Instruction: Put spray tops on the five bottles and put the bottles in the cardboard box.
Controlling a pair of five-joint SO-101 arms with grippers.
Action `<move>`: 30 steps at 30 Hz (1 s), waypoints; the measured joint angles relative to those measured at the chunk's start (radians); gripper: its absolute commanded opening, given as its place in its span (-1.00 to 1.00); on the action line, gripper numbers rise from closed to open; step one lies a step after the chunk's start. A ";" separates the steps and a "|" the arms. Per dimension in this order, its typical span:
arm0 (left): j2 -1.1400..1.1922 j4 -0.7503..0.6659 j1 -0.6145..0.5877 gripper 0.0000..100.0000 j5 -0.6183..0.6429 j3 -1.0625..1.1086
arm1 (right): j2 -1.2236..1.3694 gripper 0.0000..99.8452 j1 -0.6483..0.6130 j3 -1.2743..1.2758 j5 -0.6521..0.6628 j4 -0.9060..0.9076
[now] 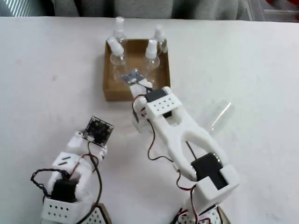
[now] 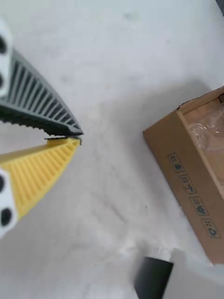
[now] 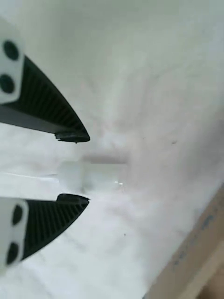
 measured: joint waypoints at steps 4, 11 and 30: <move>0.000 0.000 0.000 -0.95 0.000 0.000 | 0.106 -0.71 0.000 -0.002 0.089 -0.028; 0.000 0.000 0.000 -0.95 0.000 0.000 | 0.163 -0.95 0.028 -0.074 0.094 0.000; 0.000 0.000 0.000 -0.95 0.000 0.000 | 0.187 -0.95 -0.081 -0.334 -0.855 0.215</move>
